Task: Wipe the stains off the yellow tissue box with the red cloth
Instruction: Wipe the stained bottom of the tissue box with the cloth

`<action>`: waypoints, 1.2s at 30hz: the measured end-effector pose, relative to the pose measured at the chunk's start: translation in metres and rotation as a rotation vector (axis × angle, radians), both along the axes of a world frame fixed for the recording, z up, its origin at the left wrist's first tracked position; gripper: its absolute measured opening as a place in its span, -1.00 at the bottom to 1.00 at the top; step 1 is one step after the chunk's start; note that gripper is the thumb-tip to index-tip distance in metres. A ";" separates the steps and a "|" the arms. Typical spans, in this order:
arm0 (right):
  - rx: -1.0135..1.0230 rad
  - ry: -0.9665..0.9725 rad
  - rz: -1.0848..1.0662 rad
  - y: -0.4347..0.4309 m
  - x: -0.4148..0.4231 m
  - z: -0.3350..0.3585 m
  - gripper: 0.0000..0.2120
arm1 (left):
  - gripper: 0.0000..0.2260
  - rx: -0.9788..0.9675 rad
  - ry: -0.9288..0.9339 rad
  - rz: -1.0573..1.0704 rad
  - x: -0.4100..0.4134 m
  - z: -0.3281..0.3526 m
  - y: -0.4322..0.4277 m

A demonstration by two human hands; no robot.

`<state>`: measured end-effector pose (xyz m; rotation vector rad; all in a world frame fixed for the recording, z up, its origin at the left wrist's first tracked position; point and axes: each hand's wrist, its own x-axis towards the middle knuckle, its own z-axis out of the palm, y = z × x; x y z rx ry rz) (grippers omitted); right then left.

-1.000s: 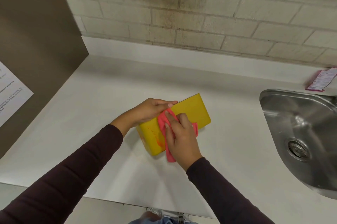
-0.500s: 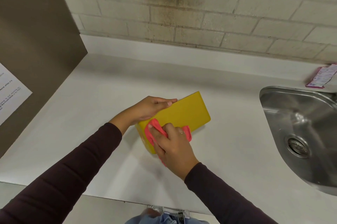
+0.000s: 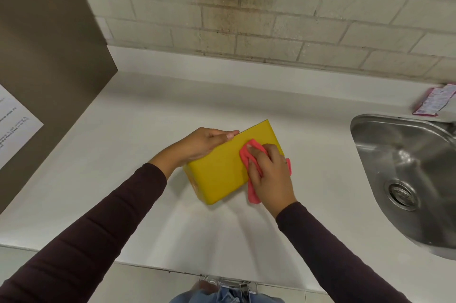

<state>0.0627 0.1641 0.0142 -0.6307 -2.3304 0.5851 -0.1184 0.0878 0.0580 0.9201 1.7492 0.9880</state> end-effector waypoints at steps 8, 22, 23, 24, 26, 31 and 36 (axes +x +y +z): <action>0.051 -0.108 0.247 -0.057 -0.016 0.006 -0.66 | -0.76 0.019 -0.019 0.007 -0.004 -0.005 0.003; 0.341 -0.150 0.378 0.000 0.027 -0.005 -0.75 | -0.75 0.016 0.003 -0.046 -0.007 -0.008 0.003; 0.312 -0.137 0.312 0.010 0.028 -0.005 -0.75 | -0.75 0.014 0.002 -0.046 -0.006 -0.008 0.003; 0.274 -0.128 0.241 0.019 0.028 -0.005 -0.75 | -0.76 0.014 0.005 -0.047 -0.006 -0.008 0.003; 0.173 -0.106 0.110 0.032 0.025 -0.004 -0.74 | -0.78 0.015 0.016 -0.045 -0.004 -0.009 0.002; -0.076 -0.004 -0.124 0.024 0.000 -0.003 -0.70 | -0.76 0.034 0.007 -0.001 -0.002 -0.006 0.002; -0.096 0.011 -0.097 -0.007 -0.017 0.005 -0.73 | -0.75 0.034 -0.020 0.013 0.000 -0.003 0.001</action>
